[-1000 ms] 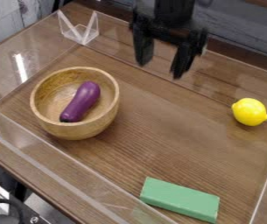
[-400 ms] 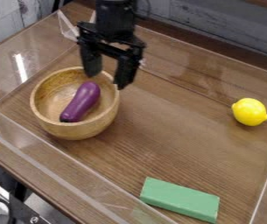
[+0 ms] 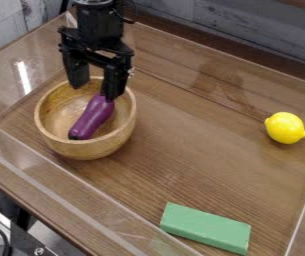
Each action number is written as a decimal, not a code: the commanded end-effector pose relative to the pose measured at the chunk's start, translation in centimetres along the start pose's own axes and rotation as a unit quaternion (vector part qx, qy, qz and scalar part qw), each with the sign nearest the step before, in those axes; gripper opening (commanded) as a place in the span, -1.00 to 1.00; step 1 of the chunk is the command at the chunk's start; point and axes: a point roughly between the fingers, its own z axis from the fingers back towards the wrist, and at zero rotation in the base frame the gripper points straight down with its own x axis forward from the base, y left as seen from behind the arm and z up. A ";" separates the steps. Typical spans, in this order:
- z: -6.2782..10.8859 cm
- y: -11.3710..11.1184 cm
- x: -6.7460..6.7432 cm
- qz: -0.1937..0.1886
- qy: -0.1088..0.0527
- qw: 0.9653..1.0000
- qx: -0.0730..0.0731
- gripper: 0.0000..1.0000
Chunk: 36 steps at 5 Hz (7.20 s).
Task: Remove the purple eggplant from inside the brown bowl and put it on the table
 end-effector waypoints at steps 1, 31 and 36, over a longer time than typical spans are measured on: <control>0.4 0.9 0.1 0.000 -0.020 1.000 0.012 1.00; -3.4 -15.9 0.4 0.000 -0.028 0.997 -0.074 -1.00; -2.3 -14.7 1.0 0.013 -0.031 0.996 -0.078 1.00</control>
